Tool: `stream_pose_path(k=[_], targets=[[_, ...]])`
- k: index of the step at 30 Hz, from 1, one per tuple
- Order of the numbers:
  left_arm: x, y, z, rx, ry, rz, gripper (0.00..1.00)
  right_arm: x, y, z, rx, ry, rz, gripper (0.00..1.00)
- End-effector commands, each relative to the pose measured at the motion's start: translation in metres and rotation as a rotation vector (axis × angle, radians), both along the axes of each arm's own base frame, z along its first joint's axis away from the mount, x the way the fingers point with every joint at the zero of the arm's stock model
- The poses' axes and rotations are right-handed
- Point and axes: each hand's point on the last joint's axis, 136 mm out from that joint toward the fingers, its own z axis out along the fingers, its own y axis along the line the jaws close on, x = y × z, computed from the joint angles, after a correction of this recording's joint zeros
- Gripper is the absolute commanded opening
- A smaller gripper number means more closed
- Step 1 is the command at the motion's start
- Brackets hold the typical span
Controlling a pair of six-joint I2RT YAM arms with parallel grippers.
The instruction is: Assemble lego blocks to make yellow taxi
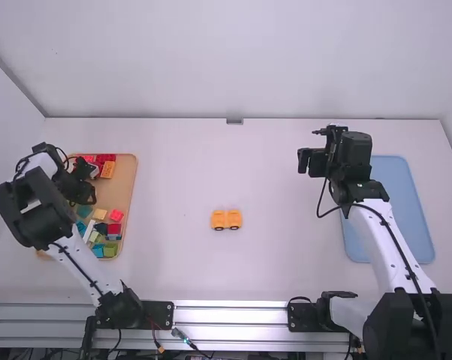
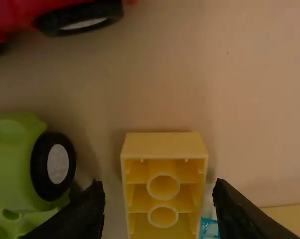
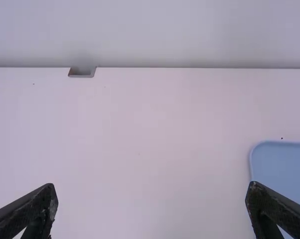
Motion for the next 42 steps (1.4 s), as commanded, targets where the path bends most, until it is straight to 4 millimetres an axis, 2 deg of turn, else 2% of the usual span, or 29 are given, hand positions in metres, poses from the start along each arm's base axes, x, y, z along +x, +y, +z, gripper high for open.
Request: stream_pose_path(k=[1,6,11,17,19,21,23,24,26,29,30,32,34,38,40,42], targets=[[-0.004,0.001,-0.002,-0.013,0.007,0.019,0.48,0.005,0.002,0.010,0.006,-0.020,0.003,0.99],[-0.002,-0.001,-0.002,-0.026,-0.003,0.018,0.45,0.005,0.002,0.010,0.006,-0.020,0.003,0.99],[-0.002,0.000,-0.002,-0.019,0.002,0.018,0.33,0.005,0.002,0.009,0.006,-0.017,0.003,0.99],[-0.003,-0.001,-0.002,-0.021,0.006,0.019,0.26,0.005,0.002,0.010,0.006,-0.019,0.003,0.99],[-0.003,-0.002,-0.002,-0.023,0.006,0.019,0.20,0.005,0.004,0.010,0.012,-0.022,0.011,0.98],[-0.003,-0.002,0.000,-0.027,0.008,0.020,0.10,0.005,0.014,0.014,0.046,-0.034,0.062,0.99],[0.000,-0.001,0.007,-0.031,0.002,0.049,0.07,0.003,0.028,0.018,0.092,-0.042,0.129,0.99],[0.004,0.002,0.012,-0.027,-0.007,0.078,0.02,0.002,0.033,0.021,0.111,-0.048,0.157,0.99],[0.015,0.007,0.024,-0.030,-0.046,0.157,0.02,0.001,0.042,0.027,0.142,-0.071,0.207,0.99],[0.038,0.004,0.056,-0.111,-0.135,0.275,0.02,0.002,0.052,0.038,0.170,-0.112,0.261,0.99],[0.039,0.004,0.058,-0.117,-0.138,0.277,0.02,0.002,0.053,0.038,0.171,-0.114,0.264,0.99],[0.050,-0.007,0.078,-0.188,-0.181,0.291,0.02,0.002,0.060,0.043,0.176,-0.133,0.288,0.99],[0.057,-0.019,0.088,-0.235,-0.209,0.267,0.02,0.002,0.067,0.044,0.176,-0.139,0.305,0.99],[0.066,-0.057,0.111,-0.336,-0.301,0.146,0.02,-0.002,0.085,0.048,0.174,-0.153,0.349,0.99],[0.068,-0.074,0.118,-0.340,-0.343,0.108,0.02,-0.003,0.095,0.048,0.170,-0.157,0.368,0.99],[0.067,-0.093,0.123,-0.262,-0.392,0.134,0.02,-0.001,0.104,0.044,0.159,-0.158,0.377,0.99]])
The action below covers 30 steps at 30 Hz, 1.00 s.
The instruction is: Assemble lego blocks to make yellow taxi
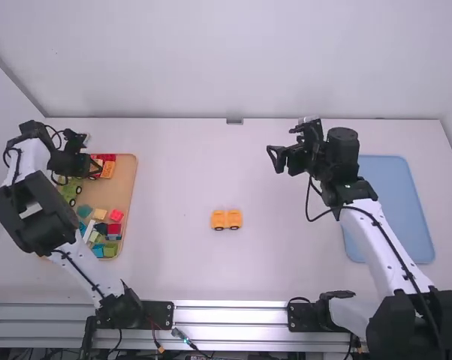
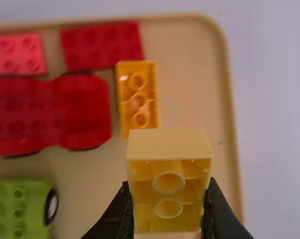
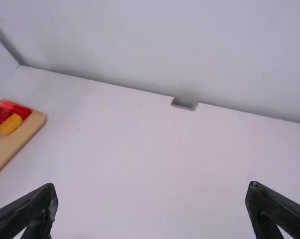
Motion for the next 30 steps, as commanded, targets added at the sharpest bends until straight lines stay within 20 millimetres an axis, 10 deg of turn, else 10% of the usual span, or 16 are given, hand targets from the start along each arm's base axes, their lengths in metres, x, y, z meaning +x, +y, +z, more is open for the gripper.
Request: stream_pose_path(k=[1,8,16,30], targets=[[0.001,-0.042,0.032,0.020,-0.087,0.005,0.02,0.007,0.010,0.003,-0.004,-0.012,0.011,0.99],[-0.017,-0.176,0.061,0.038,-0.361,-0.250,0.03,0.022,0.040,-0.026,0.074,0.053,0.068,0.99],[-0.068,-0.325,0.092,-0.266,-0.580,-0.692,0.11,-0.019,0.103,-0.031,0.239,-0.019,0.630,0.99],[-0.082,-0.387,0.096,-0.538,-0.644,-0.933,0.13,-0.059,0.122,-0.031,0.365,-0.059,0.962,0.99]])
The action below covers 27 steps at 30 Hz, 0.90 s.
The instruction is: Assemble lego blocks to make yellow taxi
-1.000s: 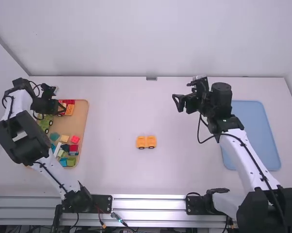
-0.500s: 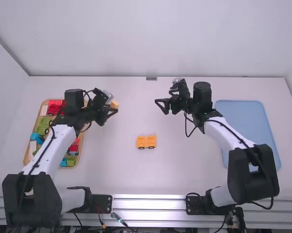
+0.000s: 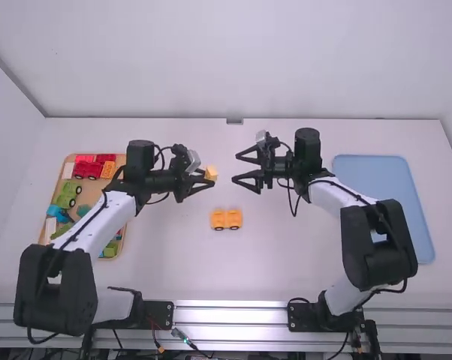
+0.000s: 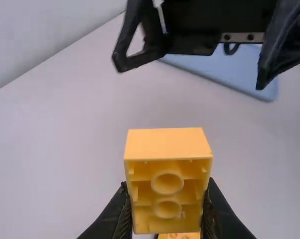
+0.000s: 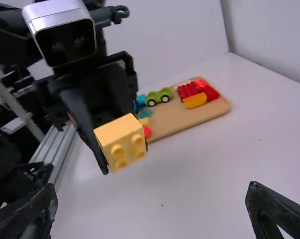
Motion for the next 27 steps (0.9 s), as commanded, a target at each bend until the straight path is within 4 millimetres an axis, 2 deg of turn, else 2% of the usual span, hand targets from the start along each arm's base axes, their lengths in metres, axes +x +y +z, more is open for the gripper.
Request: stream_pose_path(k=[1,4,9,17,20,24,27], targets=[[-0.012,-0.017,0.003,-0.093,0.035,-0.110,0.13,-0.012,0.010,0.013,0.039,-0.037,0.098,0.99],[-0.007,-0.023,0.001,-0.138,0.067,-0.125,0.09,-0.025,0.016,0.017,0.064,-0.105,0.168,0.99],[-0.014,-0.028,0.006,-0.190,0.049,-0.205,0.08,-0.028,0.016,0.018,0.070,-0.109,0.186,0.97],[-0.018,-0.035,0.007,-0.194,0.056,-0.225,0.11,-0.041,0.023,0.021,0.090,-0.128,0.248,0.90],[-0.022,-0.040,0.007,-0.191,0.048,-0.244,0.09,-0.045,0.027,0.022,0.092,-0.134,0.262,0.86],[-0.025,-0.046,0.007,-0.187,0.046,-0.258,0.08,-0.043,0.027,0.025,0.093,-0.120,0.258,0.74],[-0.025,-0.046,0.007,-0.185,0.040,-0.260,0.07,-0.043,0.028,0.025,0.092,-0.113,0.258,0.71]])
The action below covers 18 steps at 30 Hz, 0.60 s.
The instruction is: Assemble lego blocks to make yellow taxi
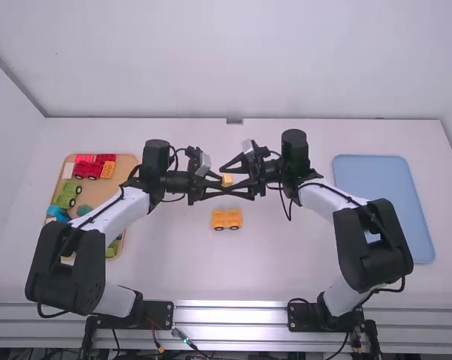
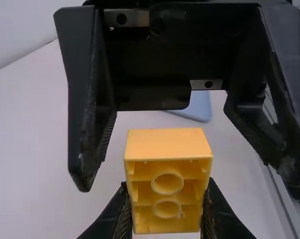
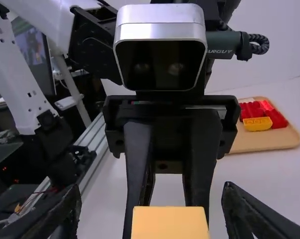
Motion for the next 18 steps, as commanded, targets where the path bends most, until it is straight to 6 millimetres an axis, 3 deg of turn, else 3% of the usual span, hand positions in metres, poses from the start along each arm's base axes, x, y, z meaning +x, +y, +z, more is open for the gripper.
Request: stream_pose_path(k=[1,9,15,18], targets=[[-0.0049,-0.0016,0.0019,-0.016,-0.004,-0.028,0.07,0.0031,0.0004,0.0072,0.008,-0.003,0.012,0.70],[-0.0033,-0.0018,0.0052,-0.023,-0.022,-0.029,0.04,0.0054,0.0007,0.0040,-0.005,0.020,-0.006,0.59],[-0.0028,-0.0019,0.0056,-0.024,-0.021,-0.027,0.04,0.0054,0.0007,0.0039,-0.006,0.021,-0.006,0.41],[-0.0030,-0.0018,0.0054,-0.024,-0.020,-0.027,0.05,0.0077,-0.0018,0.0040,-0.005,0.020,-0.014,0.37]])
